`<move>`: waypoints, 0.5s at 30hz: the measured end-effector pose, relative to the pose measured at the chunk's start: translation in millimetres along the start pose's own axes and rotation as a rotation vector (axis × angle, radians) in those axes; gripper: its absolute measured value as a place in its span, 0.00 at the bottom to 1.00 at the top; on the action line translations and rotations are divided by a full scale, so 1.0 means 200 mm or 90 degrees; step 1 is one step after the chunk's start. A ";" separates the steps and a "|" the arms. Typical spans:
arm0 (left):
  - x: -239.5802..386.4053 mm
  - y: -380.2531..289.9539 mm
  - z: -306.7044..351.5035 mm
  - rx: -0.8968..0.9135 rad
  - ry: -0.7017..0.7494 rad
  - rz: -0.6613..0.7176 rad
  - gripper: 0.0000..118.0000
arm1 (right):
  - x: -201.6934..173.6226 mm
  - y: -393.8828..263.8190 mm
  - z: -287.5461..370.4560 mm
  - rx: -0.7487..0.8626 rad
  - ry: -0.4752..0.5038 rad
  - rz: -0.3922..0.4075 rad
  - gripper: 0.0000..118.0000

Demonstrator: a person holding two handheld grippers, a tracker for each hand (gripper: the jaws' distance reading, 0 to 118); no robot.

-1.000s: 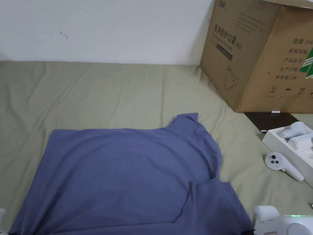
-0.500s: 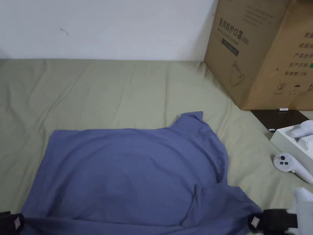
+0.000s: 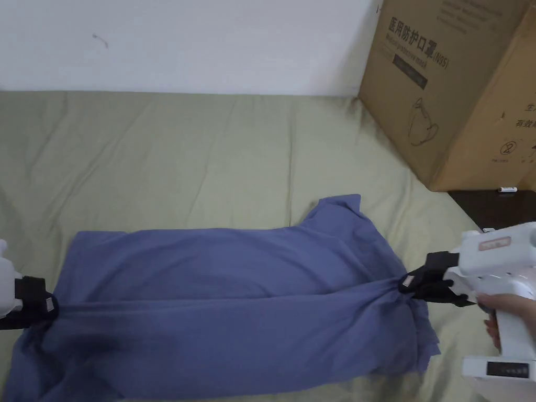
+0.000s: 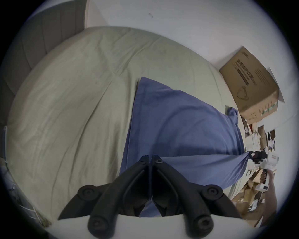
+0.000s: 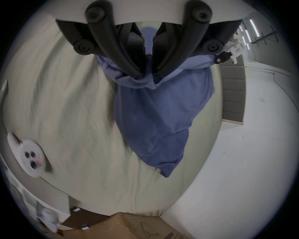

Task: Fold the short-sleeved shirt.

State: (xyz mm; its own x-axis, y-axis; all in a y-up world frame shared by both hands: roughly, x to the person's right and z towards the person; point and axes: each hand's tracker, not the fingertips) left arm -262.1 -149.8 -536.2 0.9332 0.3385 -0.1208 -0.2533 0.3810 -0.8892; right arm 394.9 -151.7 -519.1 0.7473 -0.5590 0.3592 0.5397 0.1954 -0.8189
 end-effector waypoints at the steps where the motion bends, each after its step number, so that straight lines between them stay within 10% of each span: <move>1: -0.01 0.02 -0.02 -0.001 -0.006 0.008 0.24 | -0.02 0.02 -0.04 0.004 -0.024 0.023 0.13; 3: 0.00 -0.01 -0.01 0.021 0.005 0.011 0.77 | -0.06 -0.02 -0.04 0.061 -0.049 0.031 0.69; 4: 0.00 -0.03 0.01 0.039 -0.008 0.009 0.85 | -0.08 -0.04 -0.04 0.078 -0.062 0.039 0.89; 9: 0.09 -0.23 0.30 0.170 -0.059 -0.052 0.84 | -0.14 -0.30 0.17 0.149 0.005 0.081 0.89; 15: 0.25 -0.77 0.82 0.516 -0.030 -0.120 0.62 | -0.32 -0.96 0.62 0.388 0.089 0.293 0.72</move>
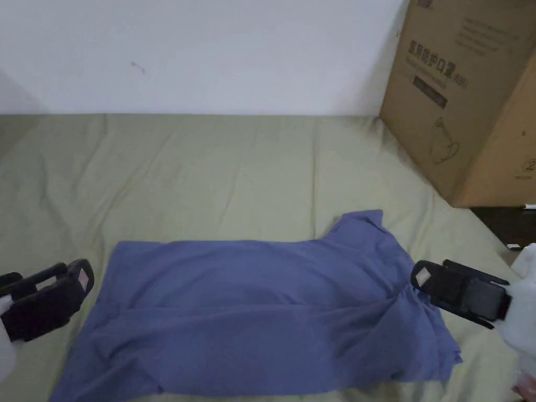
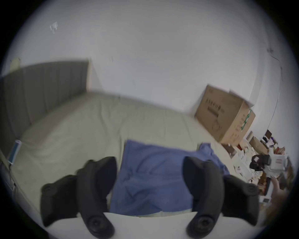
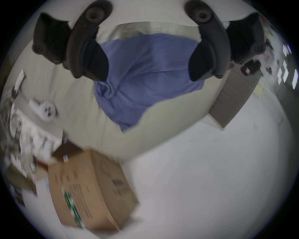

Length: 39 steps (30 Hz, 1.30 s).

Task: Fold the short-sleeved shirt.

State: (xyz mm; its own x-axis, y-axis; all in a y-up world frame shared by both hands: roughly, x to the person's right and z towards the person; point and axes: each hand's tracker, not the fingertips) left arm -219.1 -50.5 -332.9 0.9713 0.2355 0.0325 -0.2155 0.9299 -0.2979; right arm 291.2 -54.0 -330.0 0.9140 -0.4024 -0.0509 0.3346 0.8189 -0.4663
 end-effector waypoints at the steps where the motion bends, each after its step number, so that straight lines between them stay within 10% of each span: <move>1: 0.04 -0.02 0.11 0.042 0.002 -0.010 0.55 | -0.07 -0.03 0.08 0.048 0.017 0.035 0.72; 3: 0.10 -0.05 0.24 0.070 0.053 -0.044 0.02 | -0.19 -0.11 0.19 0.028 -0.085 0.087 0.00; 6: 0.10 -0.02 0.34 0.034 0.006 -0.041 0.00 | -0.19 -0.14 0.22 -0.001 0.044 0.035 0.00; 11: -0.07 0.04 -0.01 -0.262 0.091 -0.060 0.02 | -0.22 -0.12 0.20 -0.034 0.023 0.076 0.00; 12: -0.13 0.01 -0.13 -0.348 0.083 -0.033 0.16 | -0.21 -0.12 0.18 -0.047 0.028 0.056 0.00; 14: -0.28 -0.12 -0.33 -0.396 0.050 0.057 0.99 | -0.17 -0.13 0.15 -0.073 0.050 0.004 0.00; 23: -0.41 -0.64 -0.82 -0.609 0.147 0.012 1.00 | -0.01 -0.15 0.11 -0.123 0.034 -0.080 0.00; 27: -0.39 -0.70 -0.74 -0.507 0.142 -0.015 1.00 | 0.01 -0.18 0.11 -0.136 0.015 -0.070 0.00; 31: -0.26 -0.59 -0.59 -0.452 0.160 -0.111 0.81 | 0.06 -0.22 0.08 -0.153 0.015 -0.087 0.00; 33: -0.21 -0.55 -0.60 -0.427 0.110 -0.164 0.16 | 0.11 -0.23 0.06 -0.153 0.002 -0.091 0.00; 34: -0.18 -0.54 -0.58 -0.436 0.079 -0.159 0.00 | 0.15 -0.23 0.03 -0.151 -0.011 -0.090 0.00; 39: -0.14 -0.50 -0.54 -0.455 0.028 -0.125 0.00 | 0.43 -0.14 -0.25 -0.225 -0.076 -0.131 0.00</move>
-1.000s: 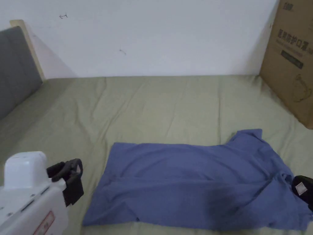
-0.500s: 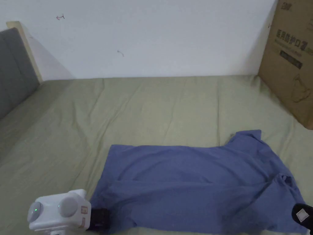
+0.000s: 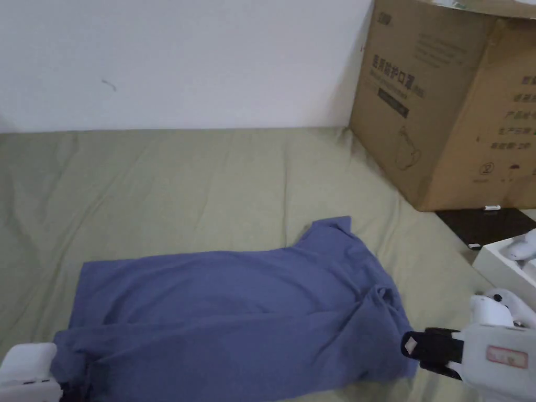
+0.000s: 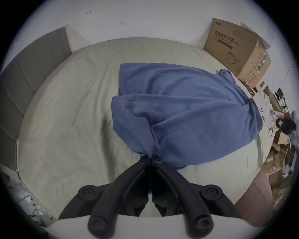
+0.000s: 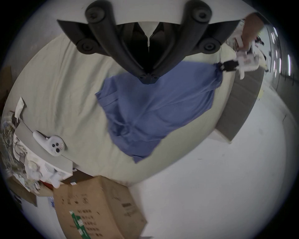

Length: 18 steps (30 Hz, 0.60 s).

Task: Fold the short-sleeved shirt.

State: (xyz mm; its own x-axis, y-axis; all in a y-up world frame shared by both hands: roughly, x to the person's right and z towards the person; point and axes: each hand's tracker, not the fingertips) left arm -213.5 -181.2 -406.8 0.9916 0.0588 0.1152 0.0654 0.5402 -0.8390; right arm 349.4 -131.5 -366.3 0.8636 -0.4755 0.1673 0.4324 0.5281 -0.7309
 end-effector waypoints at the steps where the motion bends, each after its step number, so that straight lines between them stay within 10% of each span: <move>1: 0.01 0.03 0.00 0.003 0.003 -0.004 0.00 | 0.04 0.06 -0.06 -0.010 0.019 -0.032 0.05; 4: -0.02 0.05 0.02 0.005 -0.011 0.013 0.00 | 0.13 0.22 -0.26 -0.086 -0.064 -0.064 1.00; 13: -0.13 0.03 -0.01 0.011 0.035 0.095 0.00 | 0.19 0.15 -0.53 -0.234 -0.092 0.006 0.91; 14: -0.14 0.03 -0.02 0.004 0.034 0.104 0.00 | 0.16 0.13 -0.52 -0.232 -0.085 0.025 0.80; 16: -0.14 0.03 -0.05 0.000 0.036 0.096 0.00 | 0.12 0.12 -0.51 -0.237 -0.096 0.055 0.26; 18: -0.14 0.03 -0.06 -0.002 0.031 0.093 0.00 | 0.11 0.12 -0.49 -0.216 -0.145 0.097 0.15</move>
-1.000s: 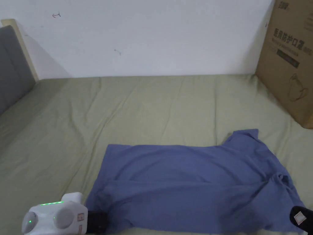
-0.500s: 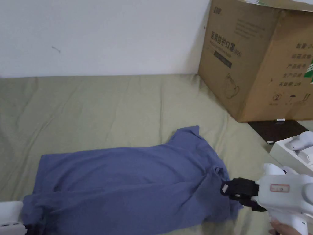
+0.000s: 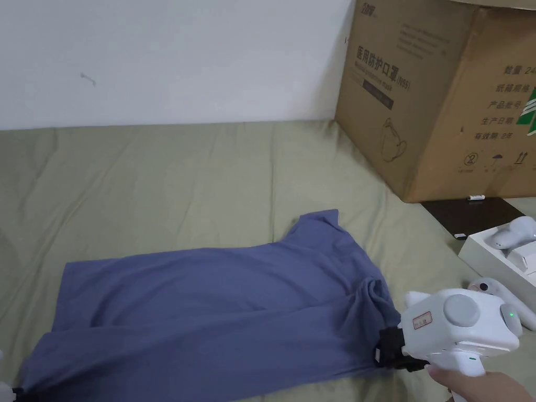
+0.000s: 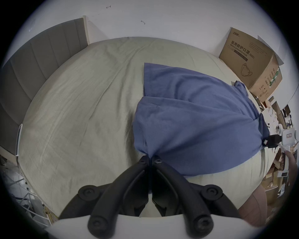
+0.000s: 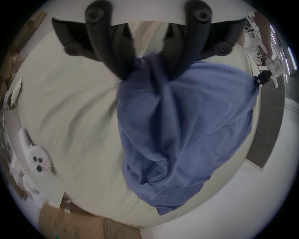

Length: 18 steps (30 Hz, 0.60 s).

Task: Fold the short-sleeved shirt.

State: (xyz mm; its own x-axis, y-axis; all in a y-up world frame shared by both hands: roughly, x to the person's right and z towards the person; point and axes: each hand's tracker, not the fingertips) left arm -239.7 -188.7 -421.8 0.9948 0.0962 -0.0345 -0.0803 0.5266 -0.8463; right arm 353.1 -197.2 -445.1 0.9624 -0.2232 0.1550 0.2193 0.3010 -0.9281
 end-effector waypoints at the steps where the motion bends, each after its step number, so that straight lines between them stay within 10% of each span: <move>1: 0.00 0.00 0.00 0.003 -0.006 0.004 0.00 | 0.01 0.01 0.00 -0.011 0.046 -0.015 0.14; 14: 0.02 -0.16 0.46 -0.007 0.008 -0.005 0.00 | 0.00 -0.42 0.49 0.040 0.072 0.045 0.12; 18: -0.12 -0.32 0.44 -0.109 -0.106 0.068 0.00 | 0.10 -0.57 0.47 0.011 0.068 -0.034 0.12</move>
State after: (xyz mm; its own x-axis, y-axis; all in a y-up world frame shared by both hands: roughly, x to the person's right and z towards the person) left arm -263.2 -150.7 -320.0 0.9561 0.2882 -0.0529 -0.1585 0.3569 -0.9206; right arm 362.5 -149.6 -304.6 0.9269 -0.3365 0.1662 0.2732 0.3014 -0.9135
